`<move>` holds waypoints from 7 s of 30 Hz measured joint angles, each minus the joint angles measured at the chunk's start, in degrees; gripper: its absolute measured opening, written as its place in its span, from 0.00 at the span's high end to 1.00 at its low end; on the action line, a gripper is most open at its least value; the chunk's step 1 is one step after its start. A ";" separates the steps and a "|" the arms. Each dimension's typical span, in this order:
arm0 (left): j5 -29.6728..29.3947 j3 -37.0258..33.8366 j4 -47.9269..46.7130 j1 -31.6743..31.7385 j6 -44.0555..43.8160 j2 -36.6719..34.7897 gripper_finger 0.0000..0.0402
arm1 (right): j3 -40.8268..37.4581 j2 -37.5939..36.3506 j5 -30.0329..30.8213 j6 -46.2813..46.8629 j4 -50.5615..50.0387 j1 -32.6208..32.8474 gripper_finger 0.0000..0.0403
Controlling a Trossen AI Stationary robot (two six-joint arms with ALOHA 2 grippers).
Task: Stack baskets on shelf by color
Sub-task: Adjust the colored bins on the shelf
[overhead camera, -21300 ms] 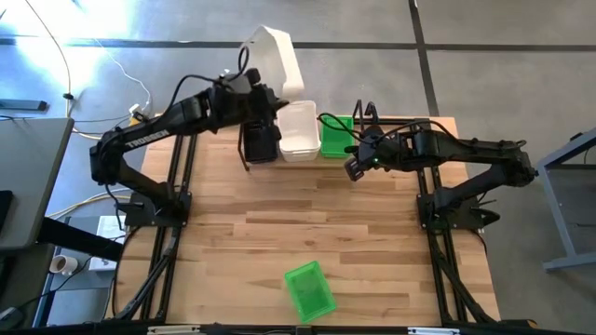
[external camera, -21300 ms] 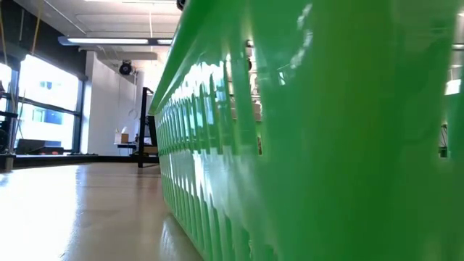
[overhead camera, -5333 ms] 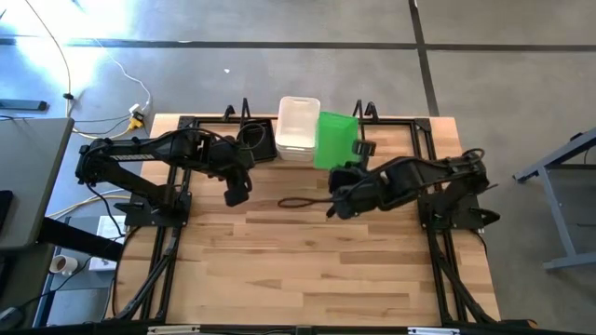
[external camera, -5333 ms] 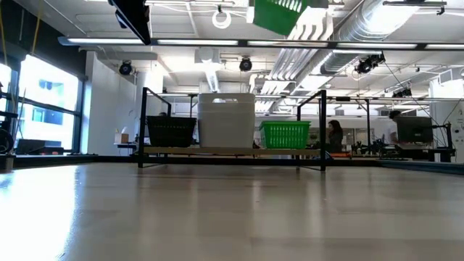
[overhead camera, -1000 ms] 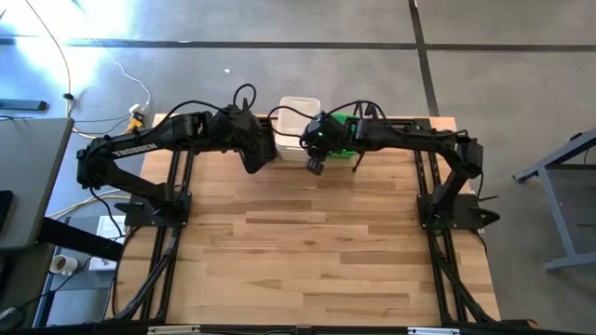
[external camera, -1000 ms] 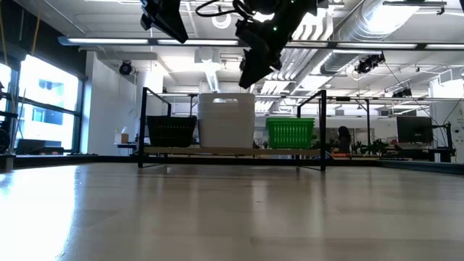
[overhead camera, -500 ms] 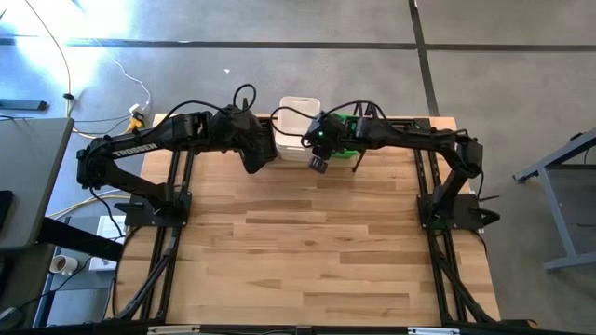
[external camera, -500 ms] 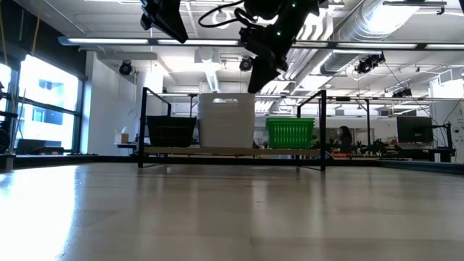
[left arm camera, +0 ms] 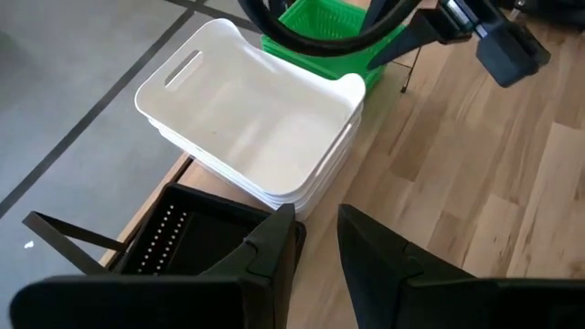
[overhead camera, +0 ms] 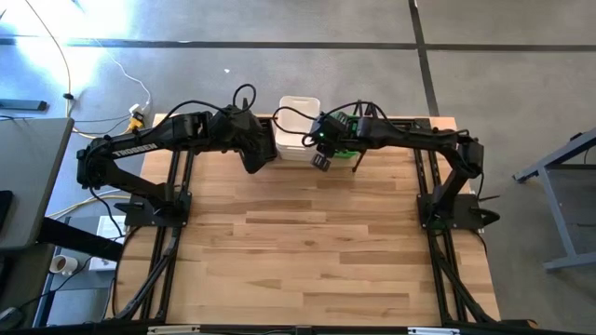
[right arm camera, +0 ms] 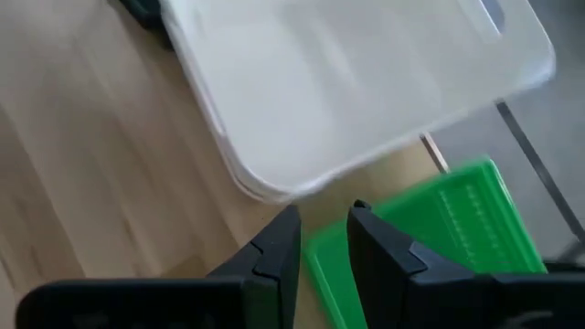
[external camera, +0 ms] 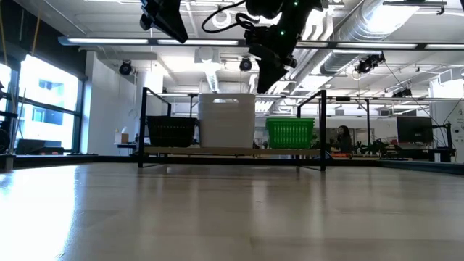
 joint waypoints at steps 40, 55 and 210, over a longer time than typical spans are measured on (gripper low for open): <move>-0.15 0.00 -0.02 0.00 0.22 0.00 0.81 | 5.57 4.09 -9.01 9.44 -2.01 -1.64 1.00; -0.11 0.00 -0.02 0.00 -0.20 0.00 0.81 | 5.65 4.02 -5.58 9.85 -5.40 -1.64 1.00; 34.71 -18.40 19.84 44.13 -26.55 17.11 1.00 | 14.05 3.50 -2.47 11.28 -9.88 -0.13 1.00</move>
